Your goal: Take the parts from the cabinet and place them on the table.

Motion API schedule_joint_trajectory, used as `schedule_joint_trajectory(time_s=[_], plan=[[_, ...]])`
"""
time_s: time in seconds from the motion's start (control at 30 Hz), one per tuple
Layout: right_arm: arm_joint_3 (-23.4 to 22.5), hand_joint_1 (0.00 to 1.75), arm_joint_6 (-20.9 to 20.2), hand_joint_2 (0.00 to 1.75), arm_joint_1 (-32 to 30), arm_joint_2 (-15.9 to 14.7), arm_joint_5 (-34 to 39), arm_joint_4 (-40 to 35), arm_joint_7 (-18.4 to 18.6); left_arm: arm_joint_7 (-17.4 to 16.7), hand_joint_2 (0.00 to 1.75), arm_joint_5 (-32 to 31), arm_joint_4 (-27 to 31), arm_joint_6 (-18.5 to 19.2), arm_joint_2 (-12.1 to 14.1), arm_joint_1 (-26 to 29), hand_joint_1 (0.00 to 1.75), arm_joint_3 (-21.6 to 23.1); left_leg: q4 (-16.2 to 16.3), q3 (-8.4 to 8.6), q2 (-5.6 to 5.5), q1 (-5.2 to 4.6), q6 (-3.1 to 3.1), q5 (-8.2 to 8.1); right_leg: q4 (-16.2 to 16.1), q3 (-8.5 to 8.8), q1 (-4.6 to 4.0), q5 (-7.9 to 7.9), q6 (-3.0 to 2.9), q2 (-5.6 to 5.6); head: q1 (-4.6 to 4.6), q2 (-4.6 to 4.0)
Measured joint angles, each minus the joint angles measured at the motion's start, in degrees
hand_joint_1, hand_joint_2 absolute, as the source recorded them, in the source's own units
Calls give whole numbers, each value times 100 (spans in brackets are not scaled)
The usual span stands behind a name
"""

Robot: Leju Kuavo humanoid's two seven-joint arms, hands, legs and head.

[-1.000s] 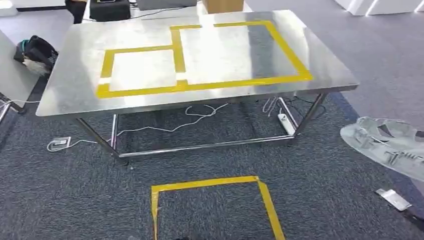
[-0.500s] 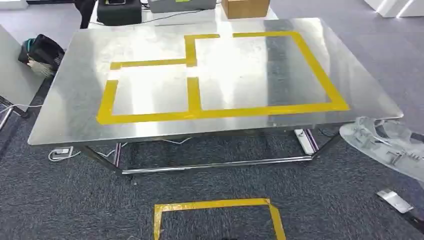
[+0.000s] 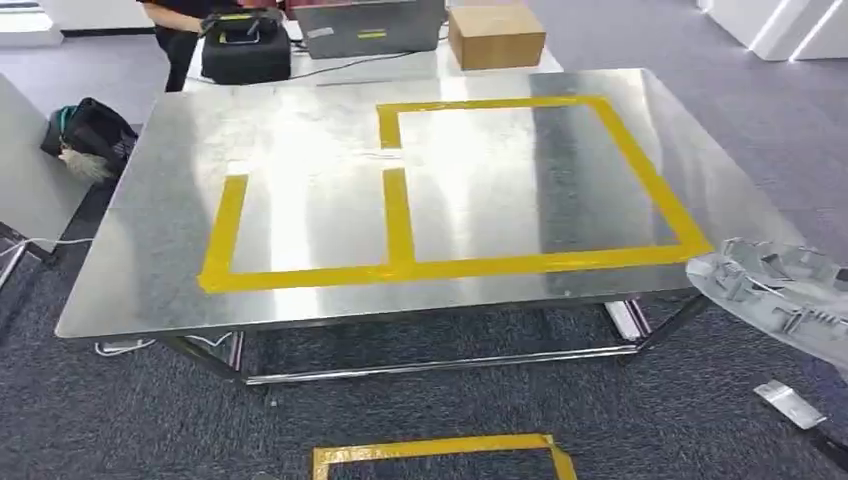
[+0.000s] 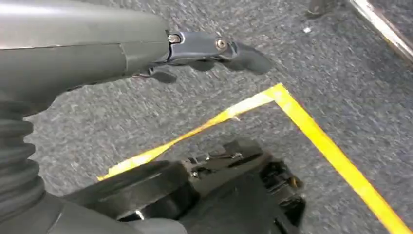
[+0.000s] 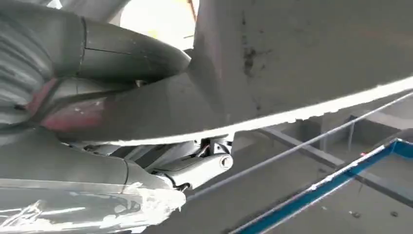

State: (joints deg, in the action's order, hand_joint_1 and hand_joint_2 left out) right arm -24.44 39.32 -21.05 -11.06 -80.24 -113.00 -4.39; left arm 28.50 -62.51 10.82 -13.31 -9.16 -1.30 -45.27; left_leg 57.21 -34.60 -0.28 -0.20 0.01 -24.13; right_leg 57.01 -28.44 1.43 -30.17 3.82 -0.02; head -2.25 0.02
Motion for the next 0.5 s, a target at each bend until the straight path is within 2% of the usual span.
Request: schedule_joint_trajectory(time_s=[0.03,0.07,0.17,0.2,0.23,0.27,0.3,0.5], plan=[[-7,175,-2,175,-10,2,0,-2,-7,22,175,0,0,-13,-2,-8,0,-2,-15,-2,-1,5,-63,25,-5,1,-9,2,-177,-11,-11,0],[-15,175,0,175,-6,2,-2,-6,-11,28,175,9,0,-15,-2,-24,0,-9,-15,-7,-7,2,-42,27,-10,1,-15,25,-253,-9,-11,0],[-15,175,0,175,6,9,-7,-6,-33,33,175,83,0,37,0,-37,0,-55,-15,9,-23,-8,8,-5,-114,72,-14,37,-231,-24,-9,0],[-15,175,0,175,7,11,-7,-6,-46,33,175,105,0,53,2,-38,0,-72,-15,15,-24,-9,25,-16,-142,92,-14,38,-202,-25,-9,0],[-13,175,-2,175,7,11,-11,-6,-50,33,175,118,0,57,4,-38,0,-92,-15,17,-25,-13,44,-28,-166,107,-12,36,-120,-26,-11,0],[-11,175,-2,175,10,13,-15,-6,-53,33,175,122,0,61,6,-37,0,-103,-14,23,-25,-17,53,-34,-201,131,1,32,-1,-27,-7,0],[-9,175,0,175,11,17,-15,-6,-57,33,175,125,0,63,9,-38,0,-107,-14,30,-25,-21,63,-41,-219,145,8,37,65,-27,-7,0],[-7,175,-2,175,8,28,-18,-6,-59,30,175,127,0,66,26,-38,0,-138,-16,54,-25,-23,70,-44,-220,152,9,32,76,-27,-4,0]])
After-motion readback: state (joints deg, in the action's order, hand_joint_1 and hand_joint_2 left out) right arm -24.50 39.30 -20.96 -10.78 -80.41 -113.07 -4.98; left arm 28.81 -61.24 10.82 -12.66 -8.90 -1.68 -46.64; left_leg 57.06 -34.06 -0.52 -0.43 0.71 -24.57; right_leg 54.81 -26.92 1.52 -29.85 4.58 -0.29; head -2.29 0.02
